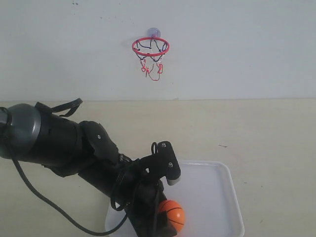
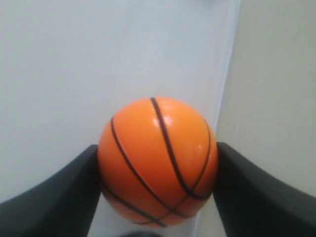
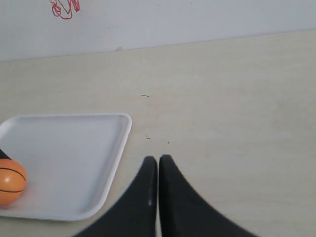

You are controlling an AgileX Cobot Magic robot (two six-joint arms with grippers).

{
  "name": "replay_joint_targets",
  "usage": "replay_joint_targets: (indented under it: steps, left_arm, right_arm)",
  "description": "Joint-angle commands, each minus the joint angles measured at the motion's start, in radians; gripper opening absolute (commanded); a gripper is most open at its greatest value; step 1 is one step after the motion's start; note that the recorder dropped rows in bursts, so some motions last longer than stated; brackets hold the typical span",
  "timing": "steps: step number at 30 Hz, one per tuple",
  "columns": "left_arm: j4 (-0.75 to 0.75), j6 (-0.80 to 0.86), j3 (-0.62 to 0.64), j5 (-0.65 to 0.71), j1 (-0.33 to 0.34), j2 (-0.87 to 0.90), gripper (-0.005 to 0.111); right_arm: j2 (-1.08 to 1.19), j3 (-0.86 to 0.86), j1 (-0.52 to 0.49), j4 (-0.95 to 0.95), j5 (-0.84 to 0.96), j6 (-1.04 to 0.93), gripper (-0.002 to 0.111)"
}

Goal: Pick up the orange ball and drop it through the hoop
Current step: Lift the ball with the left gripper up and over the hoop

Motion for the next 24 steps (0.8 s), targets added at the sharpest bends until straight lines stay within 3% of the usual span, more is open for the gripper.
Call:
replay_joint_targets:
  steps: [1, 5, 9, 14, 16, 20, 24]
  left_arm:
    - [0.007, -0.009, -0.006, -0.007, 0.000, -0.040, 0.004]
    - [0.091, -0.108, -0.006, -0.005, 0.039, -0.138, 0.004]
    - [0.102, -0.207, -0.002, -0.003, 0.118, -0.270, 0.004]
    - [0.015, -0.222, 0.022, -0.139, 0.348, -0.467, 0.004]
    - [0.019, -0.222, 0.022, -0.255, 0.392, -0.491, 0.004]
    - [-0.006, -0.237, -0.006, -0.451, 0.407, -0.482, 0.004]
    - [-0.001, -0.232, -0.214, -0.388, 0.412, -0.350, 0.004]
  right_arm:
    - [-0.004, -0.001, 0.002, -0.008, -0.005, -0.003, 0.000]
    - [-0.004, -0.001, 0.002, -0.008, -0.005, -0.003, 0.000]
    - [-0.004, -0.001, 0.002, -0.008, -0.005, -0.003, 0.000]
    - [-0.004, -0.001, 0.002, -0.008, -0.005, -0.003, 0.000]
    - [-0.004, -0.001, 0.002, -0.008, -0.005, -0.003, 0.000]
    - [-0.004, -0.001, 0.002, -0.008, -0.005, -0.003, 0.000]
    - [-0.004, -0.001, 0.002, -0.008, -0.005, -0.003, 0.000]
